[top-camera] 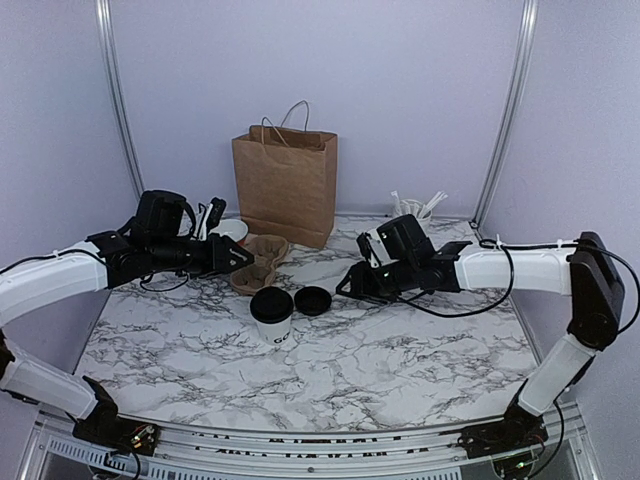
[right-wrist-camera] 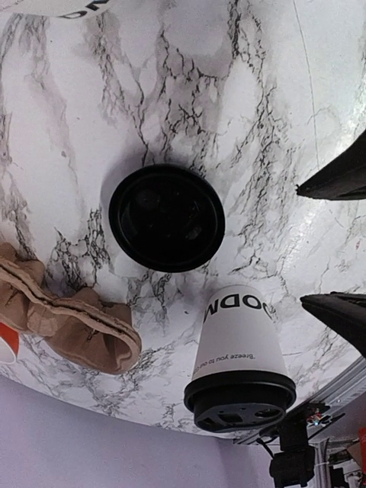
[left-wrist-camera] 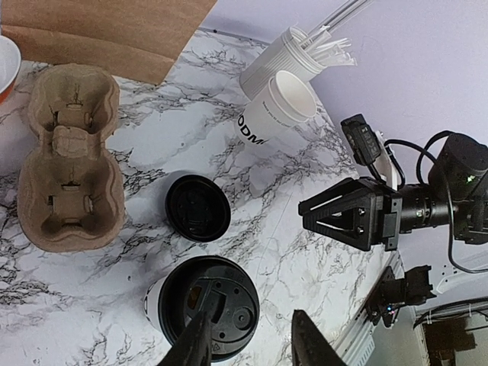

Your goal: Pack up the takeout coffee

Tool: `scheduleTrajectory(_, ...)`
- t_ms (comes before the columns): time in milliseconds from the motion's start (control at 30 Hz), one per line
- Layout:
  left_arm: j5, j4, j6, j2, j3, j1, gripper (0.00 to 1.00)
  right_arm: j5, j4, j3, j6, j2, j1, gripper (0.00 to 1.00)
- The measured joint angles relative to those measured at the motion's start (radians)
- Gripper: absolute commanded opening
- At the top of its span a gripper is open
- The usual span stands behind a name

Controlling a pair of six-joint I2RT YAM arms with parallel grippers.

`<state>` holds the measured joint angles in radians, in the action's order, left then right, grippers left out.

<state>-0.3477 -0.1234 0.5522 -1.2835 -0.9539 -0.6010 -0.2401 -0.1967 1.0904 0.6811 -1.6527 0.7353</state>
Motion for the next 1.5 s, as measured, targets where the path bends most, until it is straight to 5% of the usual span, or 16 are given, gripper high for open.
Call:
scheduleTrajectory(533,0.14,0.02,0.014,0.073,0.072,0.0,0.65,0.127,0.048,-0.04,-0.116,0.085,0.0,0.59)
scheduleTrajectory(967,0.228,0.072,0.085,0.128,0.147,0.0,0.75,0.15,0.046,0.013,-0.237,0.069,-0.005,0.62)
scheduleTrajectory(1500,0.192,0.049,0.064,0.125,0.153,0.037,0.98,0.271,-0.013,0.045,-0.166,0.066,0.039,0.85)
